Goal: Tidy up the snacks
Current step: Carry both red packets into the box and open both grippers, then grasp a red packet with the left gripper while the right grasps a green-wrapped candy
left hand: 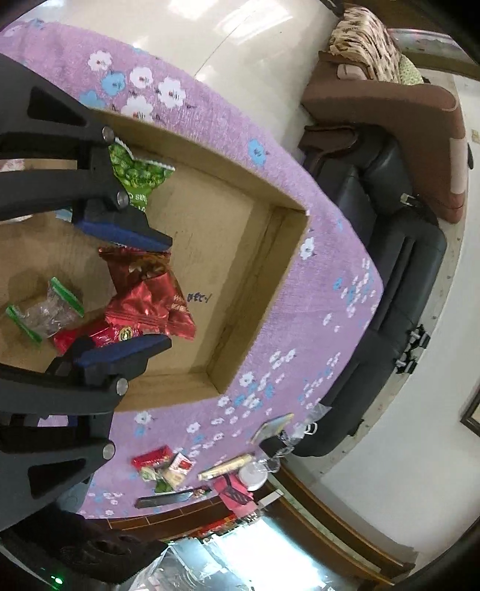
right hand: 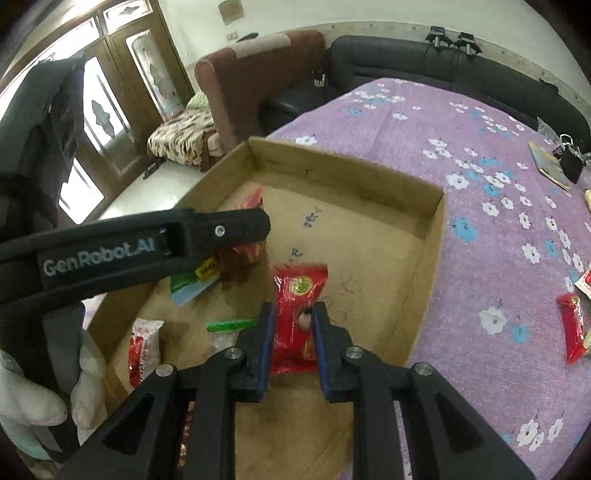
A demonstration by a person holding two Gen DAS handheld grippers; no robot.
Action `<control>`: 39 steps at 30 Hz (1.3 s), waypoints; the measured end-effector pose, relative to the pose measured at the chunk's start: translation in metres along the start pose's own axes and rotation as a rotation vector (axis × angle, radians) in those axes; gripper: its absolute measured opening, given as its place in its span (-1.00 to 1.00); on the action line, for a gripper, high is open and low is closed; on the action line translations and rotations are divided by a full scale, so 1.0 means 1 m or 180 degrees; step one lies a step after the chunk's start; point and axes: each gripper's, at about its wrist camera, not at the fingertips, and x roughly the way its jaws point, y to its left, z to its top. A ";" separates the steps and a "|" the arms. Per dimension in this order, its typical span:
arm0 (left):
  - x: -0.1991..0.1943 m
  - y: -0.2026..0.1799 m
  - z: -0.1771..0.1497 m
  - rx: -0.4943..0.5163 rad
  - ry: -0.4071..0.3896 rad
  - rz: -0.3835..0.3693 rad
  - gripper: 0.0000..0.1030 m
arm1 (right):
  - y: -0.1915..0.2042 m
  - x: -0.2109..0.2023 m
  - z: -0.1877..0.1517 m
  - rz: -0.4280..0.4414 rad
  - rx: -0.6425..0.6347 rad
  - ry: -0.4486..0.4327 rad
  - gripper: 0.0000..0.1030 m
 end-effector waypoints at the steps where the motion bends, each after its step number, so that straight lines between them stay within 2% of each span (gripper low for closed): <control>1: -0.005 -0.001 0.000 -0.0006 -0.0033 -0.0002 -0.01 | -0.001 -0.006 0.000 0.0025 0.0015 -0.0045 -0.45; 4: -0.032 -0.009 0.000 0.0026 -0.0259 0.0011 0.07 | -0.002 -0.031 0.000 0.0053 0.0000 -0.0217 -0.42; 6: -0.049 -0.018 -0.001 0.0072 -0.0415 0.0028 0.30 | -0.006 -0.051 -0.001 0.0032 -0.0018 -0.0361 -0.37; 7: -0.062 -0.027 -0.003 0.0123 -0.0542 0.0019 0.37 | -0.011 -0.068 -0.003 -0.0013 -0.0020 -0.0483 -0.28; 8: -0.071 -0.035 -0.005 0.0163 -0.0638 0.0012 0.54 | -0.015 -0.081 -0.005 -0.0052 -0.0017 -0.0571 -0.22; 9: -0.082 -0.045 -0.007 0.0212 -0.0748 -0.0001 0.71 | -0.021 -0.093 -0.006 -0.0110 -0.0011 -0.0667 -0.08; 11: -0.096 -0.061 -0.012 0.0301 -0.0905 -0.0066 0.95 | -0.041 -0.125 -0.010 -0.0292 0.0017 -0.0914 0.17; 13: -0.108 -0.081 -0.019 0.0382 -0.0997 -0.0258 0.99 | -0.066 -0.147 -0.014 -0.0454 0.0079 -0.1094 0.70; 14: -0.109 -0.089 -0.022 0.0413 -0.0974 -0.0394 0.99 | -0.089 -0.161 -0.019 -0.0563 0.0178 -0.1175 0.77; 16: -0.103 -0.106 -0.029 0.0476 -0.0811 -0.0627 0.99 | -0.132 -0.175 -0.027 -0.0724 0.0447 -0.1147 0.79; 19: -0.085 -0.125 -0.038 0.0595 -0.0562 -0.0713 0.99 | -0.201 -0.188 -0.046 -0.0804 0.1030 -0.1025 0.78; 21: -0.074 -0.138 -0.045 0.0681 -0.0461 -0.0702 0.99 | -0.232 -0.190 -0.057 -0.0839 0.1267 -0.0989 0.76; 23: -0.059 -0.148 -0.049 0.0725 -0.0345 -0.0701 0.98 | -0.258 -0.188 -0.070 -0.0876 0.1435 -0.0930 0.63; 25: -0.047 -0.154 -0.053 0.0723 -0.0244 -0.0693 0.98 | -0.275 -0.178 -0.077 -0.0848 0.1540 -0.0813 0.29; 27: -0.038 -0.160 -0.055 0.0712 -0.0179 -0.0688 0.98 | -0.282 -0.159 -0.076 -0.0805 0.1563 -0.0650 0.06; 30: -0.030 -0.171 -0.058 0.0712 -0.0098 -0.0675 0.98 | -0.288 -0.130 -0.072 -0.0876 0.1584 -0.0477 0.03; 36: -0.008 -0.195 -0.052 0.0816 0.0008 -0.0591 0.98 | -0.296 -0.091 -0.056 -0.0937 0.1746 -0.0371 0.02; 38: 0.002 -0.200 -0.050 0.0807 0.0077 -0.0597 0.97 | -0.292 -0.079 -0.057 -0.0940 0.1604 -0.0214 -0.43; 39: 0.006 -0.202 -0.050 0.0808 0.0104 -0.0601 0.97 | -0.285 -0.080 -0.060 -0.1017 0.1479 -0.0196 -0.49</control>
